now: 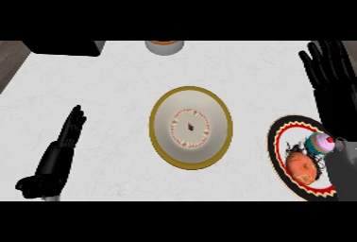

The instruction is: Pick the cupcake from the plate and place it in the bowl

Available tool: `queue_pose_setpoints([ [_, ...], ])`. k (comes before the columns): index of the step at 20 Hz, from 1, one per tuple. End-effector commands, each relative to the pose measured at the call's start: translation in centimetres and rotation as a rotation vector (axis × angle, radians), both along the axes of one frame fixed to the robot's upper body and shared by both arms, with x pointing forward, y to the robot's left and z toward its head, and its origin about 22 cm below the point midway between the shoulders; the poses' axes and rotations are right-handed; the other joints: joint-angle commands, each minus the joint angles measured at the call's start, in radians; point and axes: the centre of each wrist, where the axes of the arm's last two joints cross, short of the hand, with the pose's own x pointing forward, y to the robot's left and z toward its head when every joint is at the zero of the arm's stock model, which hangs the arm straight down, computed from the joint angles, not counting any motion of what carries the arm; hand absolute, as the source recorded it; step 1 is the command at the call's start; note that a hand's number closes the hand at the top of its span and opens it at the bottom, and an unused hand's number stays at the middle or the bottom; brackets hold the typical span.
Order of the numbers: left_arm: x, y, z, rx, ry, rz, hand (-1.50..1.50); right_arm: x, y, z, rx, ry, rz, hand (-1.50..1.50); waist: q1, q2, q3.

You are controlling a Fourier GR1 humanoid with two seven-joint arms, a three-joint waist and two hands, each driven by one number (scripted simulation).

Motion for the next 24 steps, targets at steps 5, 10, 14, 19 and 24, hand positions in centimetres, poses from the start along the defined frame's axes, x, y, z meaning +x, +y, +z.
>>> queue_pose_setpoints([
  [5, 2.7, 3.0, 3.5, -0.007, 0.120, -0.024, 0.00, -1.6, -11.0, -4.0, -0.132, 0.251, -0.151, 1.50, -0.040, 0.050, 0.046],
  [10, 4.1, 2.6, 4.3, -0.062, 0.212, -0.072, 0.00, -5.0, -13.3, -9.0, -0.496, 0.143, -0.302, -1.50, -0.048, 0.048, 0.047],
  [14, 6.7, 2.6, 6.6, -0.054, 0.243, -0.101, 0.00, -6.1, -13.0, -11.9, -0.508, -0.042, -0.234, -1.50, -0.039, 0.041, 0.043],
  [19, 7.2, 3.5, 5.4, -0.076, 0.261, -0.101, 0.00, -6.9, -16.6, -7.1, -0.693, -0.061, -0.307, -1.50, -0.037, 0.039, 0.041],
  [24, 5.8, 4.3, 5.4, -0.070, 0.273, -0.110, 0.00, -7.9, -16.1, -2.4, -0.951, 0.134, -0.342, -1.50, -0.042, 0.034, 0.038],
])
